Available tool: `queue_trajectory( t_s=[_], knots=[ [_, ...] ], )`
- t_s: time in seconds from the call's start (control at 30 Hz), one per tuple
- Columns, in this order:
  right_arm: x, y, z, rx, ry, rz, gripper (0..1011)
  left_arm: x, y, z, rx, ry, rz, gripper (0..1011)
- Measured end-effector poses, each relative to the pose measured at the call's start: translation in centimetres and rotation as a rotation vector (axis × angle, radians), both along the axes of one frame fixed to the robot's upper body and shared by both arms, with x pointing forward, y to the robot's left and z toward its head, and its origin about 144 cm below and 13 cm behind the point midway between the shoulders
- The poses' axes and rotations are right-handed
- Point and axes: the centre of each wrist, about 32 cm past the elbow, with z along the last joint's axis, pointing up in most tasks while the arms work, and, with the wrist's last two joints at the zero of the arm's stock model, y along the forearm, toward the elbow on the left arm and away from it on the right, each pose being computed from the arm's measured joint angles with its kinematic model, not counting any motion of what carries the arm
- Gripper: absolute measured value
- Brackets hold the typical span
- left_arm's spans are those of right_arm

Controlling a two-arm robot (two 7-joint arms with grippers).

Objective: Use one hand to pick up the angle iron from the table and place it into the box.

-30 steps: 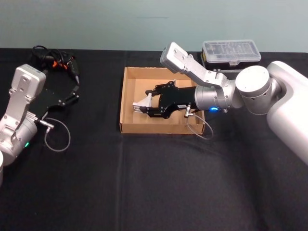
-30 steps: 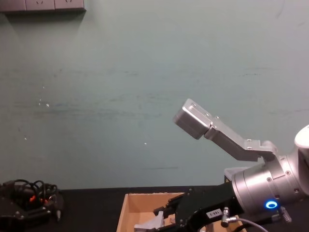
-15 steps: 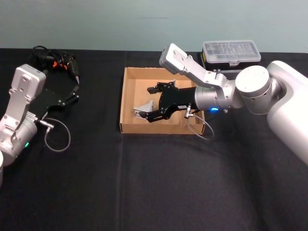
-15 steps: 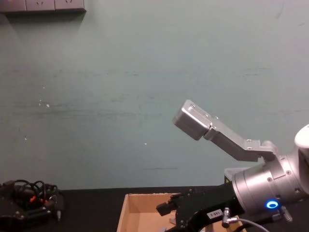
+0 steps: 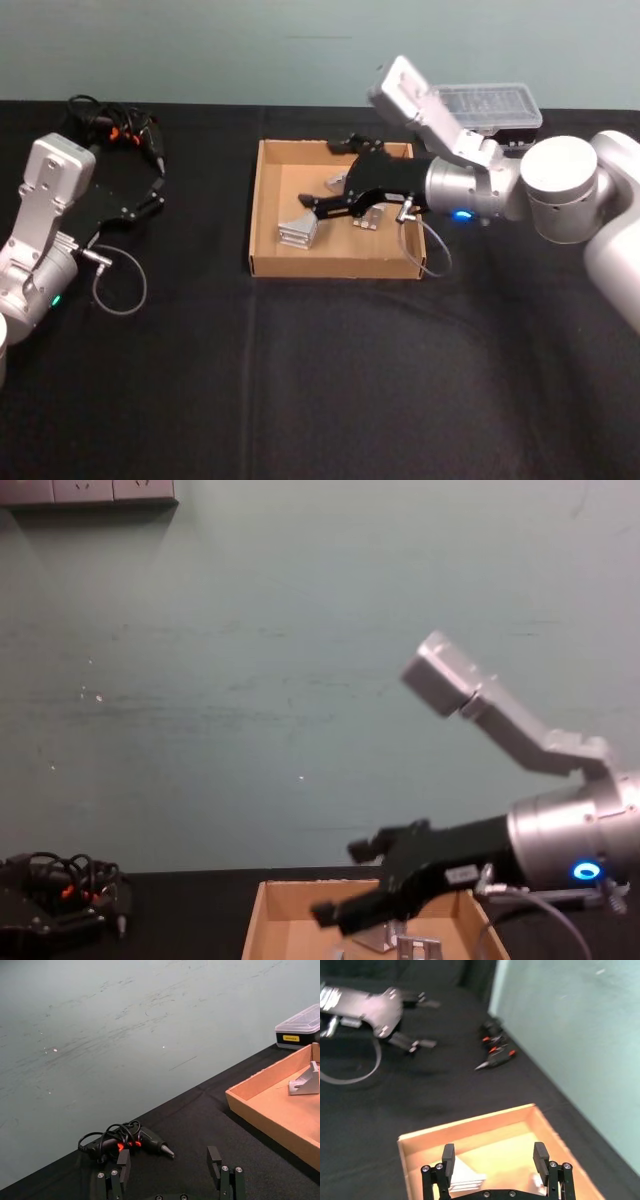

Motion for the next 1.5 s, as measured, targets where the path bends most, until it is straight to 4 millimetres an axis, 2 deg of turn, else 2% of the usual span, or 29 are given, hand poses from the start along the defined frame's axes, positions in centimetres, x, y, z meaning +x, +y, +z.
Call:
queue_trajectory(
  t_s=[0.33,0.73,1.03,1.3,1.5],
  knots=[
    [-3.0,-2.1,0.1,0.11,-0.088,-0.215,1000,0.0,0.0,0.0,0.0,0.0,0.0,1000],
    [-6.5,-4.1,-2.4,0.127,-0.16,-0.515,1000,0.0,0.0,0.0,0.0,0.0,0.0,1000],
    [-8.2,-4.2,-3.9,0.128,-0.138,-0.639,1000,0.0,0.0,0.0,0.0,0.0,0.0,1000],
    [-8.9,-3.3,-4.8,0.112,-0.12,-0.694,1000,0.0,0.0,0.0,0.0,0.0,0.0,1000],
    [-8.8,-3.4,-4.8,0.111,-0.12,-0.694,1000,0.0,0.0,0.0,0.0,0.0,0.0,1000]
  ],
)
